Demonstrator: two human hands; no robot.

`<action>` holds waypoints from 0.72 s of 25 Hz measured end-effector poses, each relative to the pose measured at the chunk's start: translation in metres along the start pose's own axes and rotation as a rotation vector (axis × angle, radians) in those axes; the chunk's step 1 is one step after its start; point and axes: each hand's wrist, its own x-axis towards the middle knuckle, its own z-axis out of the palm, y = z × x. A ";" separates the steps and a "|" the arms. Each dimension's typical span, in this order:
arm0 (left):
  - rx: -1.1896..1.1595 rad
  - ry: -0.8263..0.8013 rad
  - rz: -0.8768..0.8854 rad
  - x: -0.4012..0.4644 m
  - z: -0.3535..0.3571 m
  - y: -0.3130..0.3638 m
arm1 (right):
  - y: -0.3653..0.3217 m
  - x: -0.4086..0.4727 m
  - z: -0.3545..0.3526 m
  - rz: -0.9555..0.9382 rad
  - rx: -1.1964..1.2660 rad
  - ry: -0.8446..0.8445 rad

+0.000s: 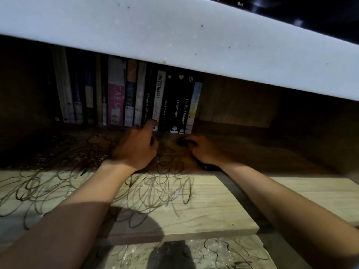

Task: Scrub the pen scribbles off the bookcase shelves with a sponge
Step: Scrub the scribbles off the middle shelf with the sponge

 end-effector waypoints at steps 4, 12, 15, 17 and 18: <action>0.019 -0.011 -0.024 0.002 0.001 -0.004 | -0.013 -0.030 0.006 -0.183 -0.017 -0.174; 0.033 -0.018 -0.024 -0.001 -0.003 0.000 | 0.008 -0.001 -0.010 0.034 -0.051 0.033; 0.054 -0.006 -0.023 -0.002 -0.005 0.005 | -0.002 -0.023 0.002 -0.182 0.062 -0.156; 0.059 0.000 -0.032 -0.002 -0.005 0.005 | 0.010 -0.037 -0.016 -0.208 0.163 -0.300; 0.054 -0.003 -0.032 -0.002 -0.005 0.005 | 0.021 -0.036 -0.025 -0.170 0.187 -0.287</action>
